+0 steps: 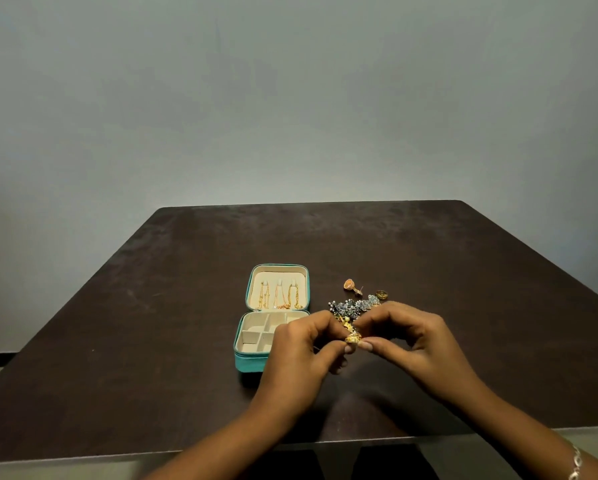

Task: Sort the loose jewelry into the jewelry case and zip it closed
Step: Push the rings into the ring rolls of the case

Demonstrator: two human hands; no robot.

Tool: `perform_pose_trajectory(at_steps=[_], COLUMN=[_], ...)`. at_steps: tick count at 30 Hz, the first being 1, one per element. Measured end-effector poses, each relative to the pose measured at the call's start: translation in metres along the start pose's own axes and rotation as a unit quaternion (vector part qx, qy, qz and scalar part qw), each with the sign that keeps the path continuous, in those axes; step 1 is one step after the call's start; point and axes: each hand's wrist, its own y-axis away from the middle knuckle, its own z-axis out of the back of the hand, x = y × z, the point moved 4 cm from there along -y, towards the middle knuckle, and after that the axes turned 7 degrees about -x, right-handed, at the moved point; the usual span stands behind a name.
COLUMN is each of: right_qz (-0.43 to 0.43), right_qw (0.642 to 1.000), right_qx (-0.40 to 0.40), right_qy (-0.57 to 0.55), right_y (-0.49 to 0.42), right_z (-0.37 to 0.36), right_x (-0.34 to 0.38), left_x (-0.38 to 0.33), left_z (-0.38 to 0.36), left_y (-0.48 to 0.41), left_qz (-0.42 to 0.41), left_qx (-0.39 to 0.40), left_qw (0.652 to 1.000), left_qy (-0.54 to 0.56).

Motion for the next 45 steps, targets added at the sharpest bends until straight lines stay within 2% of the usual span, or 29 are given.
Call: perform_pose_trajectory(at_steps=[6,9,11,13,15,17,19,23,33,45], right_qz=[0.049,0.056,0.060,0.062,0.059,0.054,0.044,0.013,-0.056,-0.048], right_qw=[0.997,0.996,0.996,0.996,0.996,0.996,0.996,0.997,0.989,0.976], right_qx=[-0.007,-0.002,-0.003,-0.011,-0.020,-0.020,-0.018,-0.019,0.010,0.054], right_qy=[0.055,0.067,0.069,0.064,0.063,0.069,0.074,0.069,0.133,0.207], right_y=[-0.001,-0.001,0.000,-0.001,-0.003,-0.007,-0.013,-0.027,-0.049,-0.050], right_z=[-0.001,-0.001,-0.001,0.001,0.002,0.001,-0.003,-0.022,-0.064,-0.079], right_x=[0.005,0.004,0.004,0.003,0.002,-0.001,-0.006,-0.016,-0.044,-0.047], left_x=[-0.004,-0.007,-0.008,-0.006,0.001,0.013,0.025,0.035,0.052,0.052], left_z=[0.000,0.000,0.001,0.008,0.016,0.023,0.030,0.032,0.023,0.025], left_y=[0.001,0.001,0.003,0.006,0.014,0.023,0.031,0.034,0.037,0.035], left_qz=[0.017,0.000,-0.042,-0.140,-0.236,-0.295,-0.303,-0.292,-0.341,-0.329], left_qx=[0.003,0.008,-0.002,-0.056,-0.098,-0.105,-0.094,-0.068,-0.049,-0.053], left_qw=[1.000,1.000,0.997,0.974,0.929,0.883,0.858,0.838,0.819,0.824], left_qy=[0.018,-0.013,-0.060,-0.166,-0.267,-0.351,-0.404,-0.457,-0.460,-0.458])
